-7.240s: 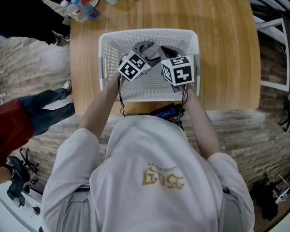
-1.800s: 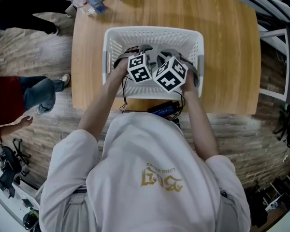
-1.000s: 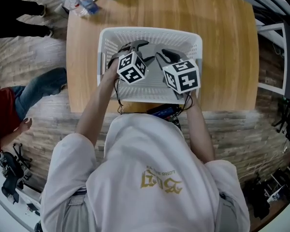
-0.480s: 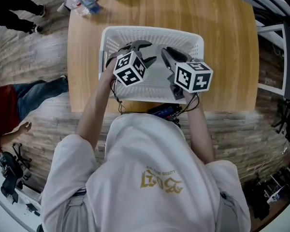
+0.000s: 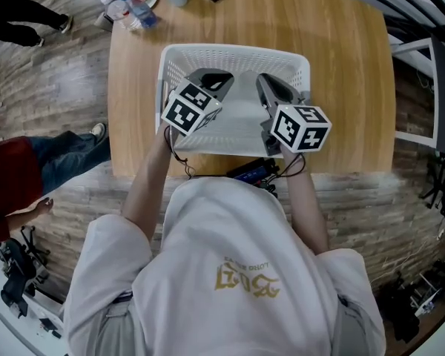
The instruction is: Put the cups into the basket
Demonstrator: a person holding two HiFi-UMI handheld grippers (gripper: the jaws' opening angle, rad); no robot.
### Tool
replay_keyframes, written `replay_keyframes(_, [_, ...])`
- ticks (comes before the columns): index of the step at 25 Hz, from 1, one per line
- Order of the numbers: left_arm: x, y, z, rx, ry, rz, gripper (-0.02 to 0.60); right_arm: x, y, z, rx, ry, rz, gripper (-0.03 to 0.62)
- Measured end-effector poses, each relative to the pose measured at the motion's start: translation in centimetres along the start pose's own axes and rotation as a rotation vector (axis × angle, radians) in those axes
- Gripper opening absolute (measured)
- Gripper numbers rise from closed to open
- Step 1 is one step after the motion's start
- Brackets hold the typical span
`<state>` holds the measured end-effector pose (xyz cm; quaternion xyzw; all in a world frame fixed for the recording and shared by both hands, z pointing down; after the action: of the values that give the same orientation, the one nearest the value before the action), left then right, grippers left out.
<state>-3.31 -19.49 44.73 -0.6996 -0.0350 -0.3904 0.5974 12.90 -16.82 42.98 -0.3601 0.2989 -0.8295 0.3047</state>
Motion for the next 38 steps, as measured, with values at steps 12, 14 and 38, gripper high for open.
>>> replay_keyframes(12, [-5.5,4.0,0.8,-0.025,0.241,0.272,0.008,-3.8,2.7,-2.8,-0.288,-0.131,0.234,0.011])
replay_keyframes(14, [-6.9,5.1,1.2,-0.007,0.327,0.336,0.008,-4.7,3.1,-3.3,-0.309,-0.134,0.261,0.011])
replay_keyframes(38, [-9.9,6.1,3.5,-0.023,0.513,0.479,0.008,-7.5,3.1,-5.0,-0.377,-0.125,0.349,0.010])
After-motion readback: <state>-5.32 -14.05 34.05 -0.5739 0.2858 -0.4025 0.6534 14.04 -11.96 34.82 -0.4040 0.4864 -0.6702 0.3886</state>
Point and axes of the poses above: the fingertips, and each gripper's own axes: x forward along the fingers, z to its right, y out of its top, the point moved 8 cm from there along -x, backward along the fingers, and after that the axes turned 8 degrees about x, right-handed, at the moved point
